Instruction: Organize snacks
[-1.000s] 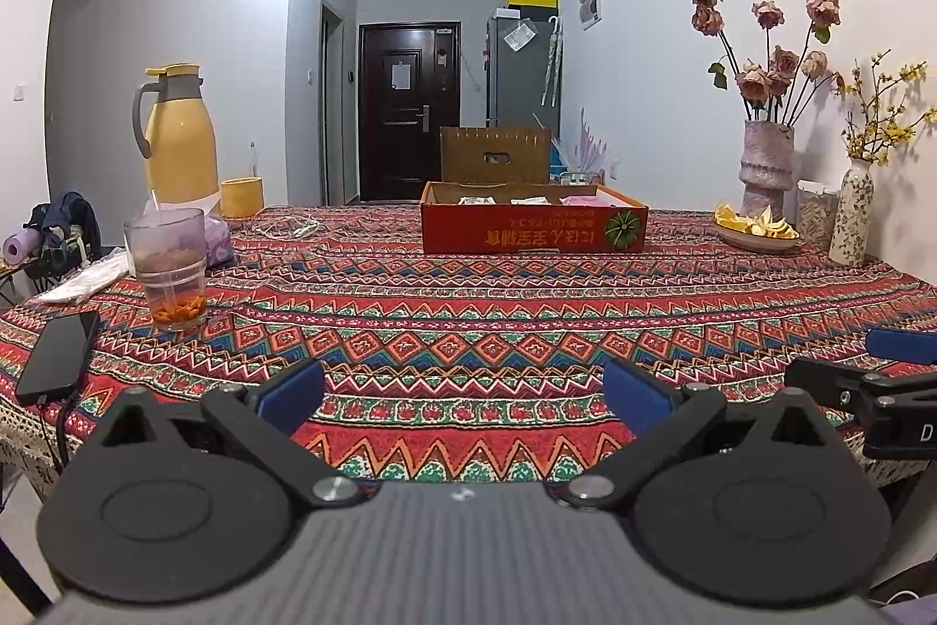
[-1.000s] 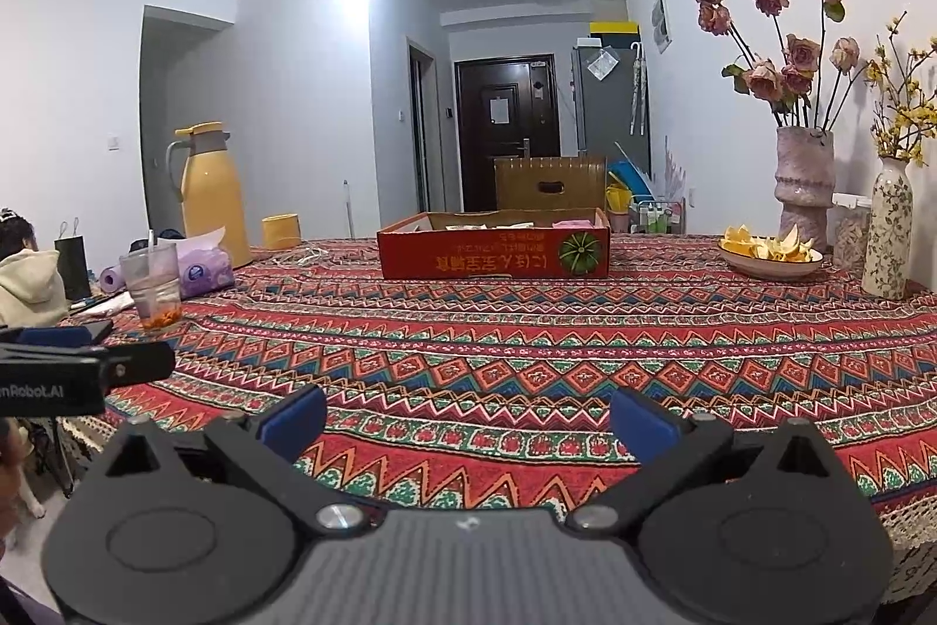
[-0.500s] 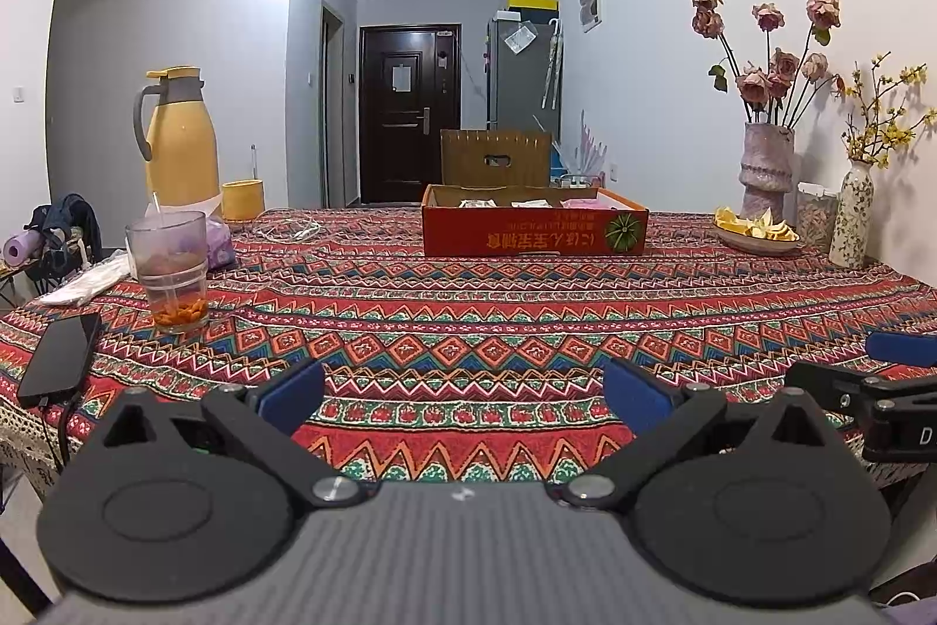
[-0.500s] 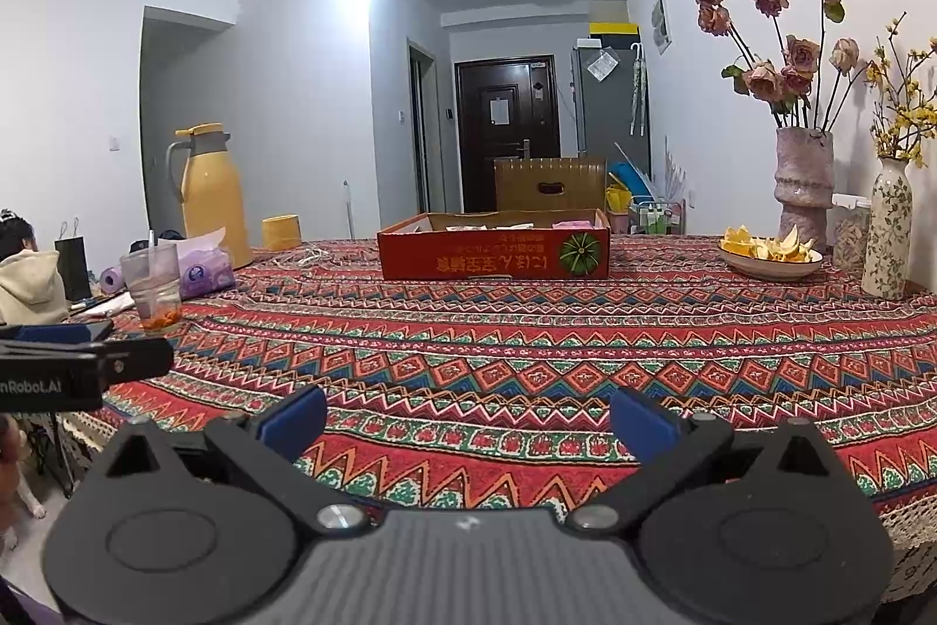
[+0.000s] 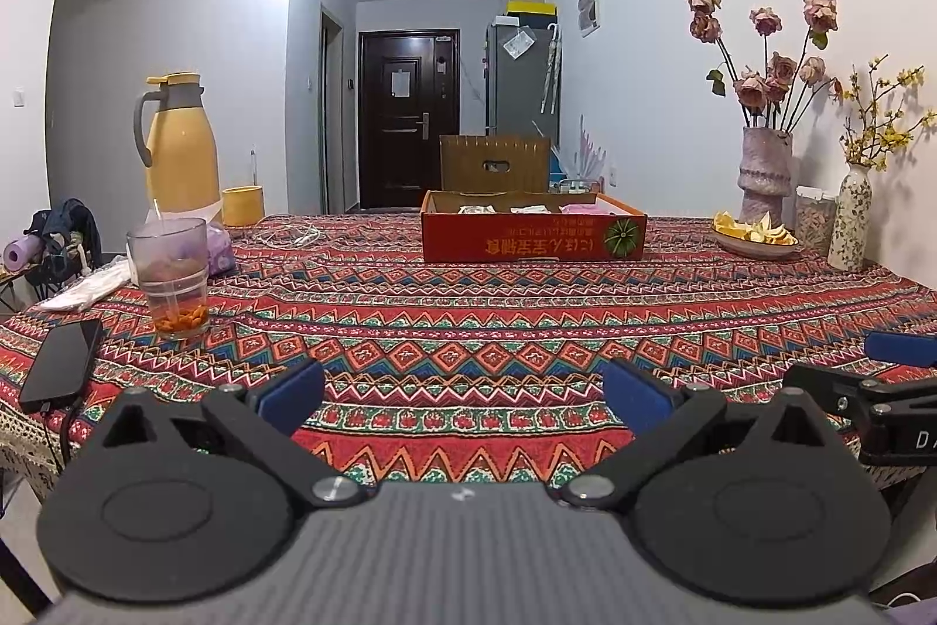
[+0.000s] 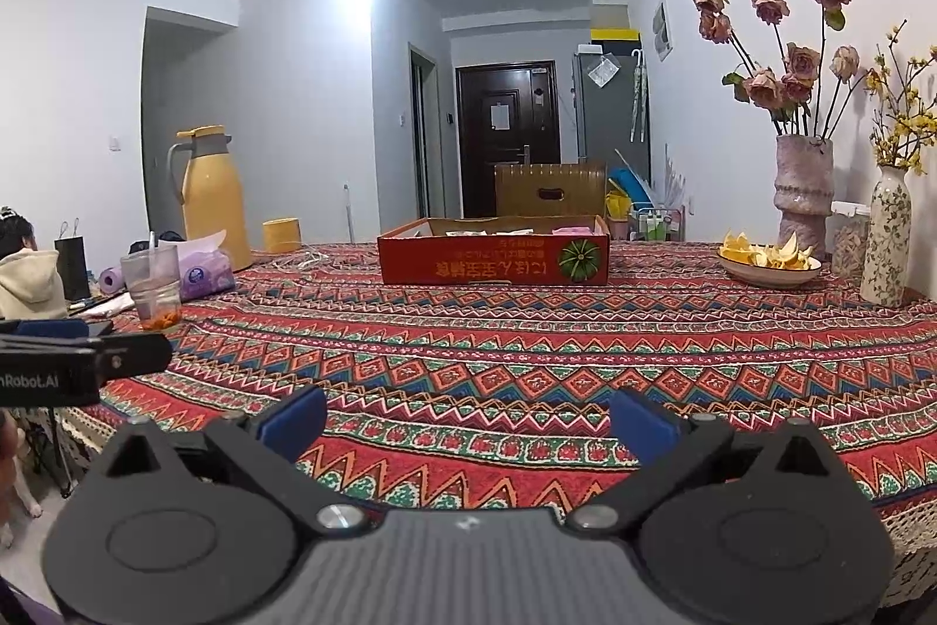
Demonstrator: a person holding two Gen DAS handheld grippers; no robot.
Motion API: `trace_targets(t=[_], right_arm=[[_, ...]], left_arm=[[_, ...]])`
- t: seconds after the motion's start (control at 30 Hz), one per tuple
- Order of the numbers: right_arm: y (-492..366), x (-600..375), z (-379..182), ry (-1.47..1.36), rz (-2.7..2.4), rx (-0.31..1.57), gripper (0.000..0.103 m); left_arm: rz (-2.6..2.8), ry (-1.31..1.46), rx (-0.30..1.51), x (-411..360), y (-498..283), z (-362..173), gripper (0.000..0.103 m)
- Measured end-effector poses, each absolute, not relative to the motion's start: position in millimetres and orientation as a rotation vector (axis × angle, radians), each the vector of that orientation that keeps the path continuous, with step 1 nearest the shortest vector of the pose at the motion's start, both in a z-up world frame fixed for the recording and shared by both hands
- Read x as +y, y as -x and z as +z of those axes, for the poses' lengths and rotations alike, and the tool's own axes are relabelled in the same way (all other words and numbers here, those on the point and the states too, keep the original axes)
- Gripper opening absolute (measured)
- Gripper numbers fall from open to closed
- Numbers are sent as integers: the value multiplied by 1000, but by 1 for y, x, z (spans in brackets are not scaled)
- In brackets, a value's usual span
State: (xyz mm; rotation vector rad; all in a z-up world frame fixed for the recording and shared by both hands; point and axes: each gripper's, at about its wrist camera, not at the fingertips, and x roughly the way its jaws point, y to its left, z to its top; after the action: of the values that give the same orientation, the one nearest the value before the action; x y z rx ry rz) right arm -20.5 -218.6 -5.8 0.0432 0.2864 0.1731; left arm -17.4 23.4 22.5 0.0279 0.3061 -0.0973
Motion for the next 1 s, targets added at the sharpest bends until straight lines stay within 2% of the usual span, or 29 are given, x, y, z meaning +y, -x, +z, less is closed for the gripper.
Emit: trace_targets(t=[1.0], right_arm=[[19,-218,-8,-41,170,294,103]], left_arm=[[-91,-44,291,19,20,24,103]])
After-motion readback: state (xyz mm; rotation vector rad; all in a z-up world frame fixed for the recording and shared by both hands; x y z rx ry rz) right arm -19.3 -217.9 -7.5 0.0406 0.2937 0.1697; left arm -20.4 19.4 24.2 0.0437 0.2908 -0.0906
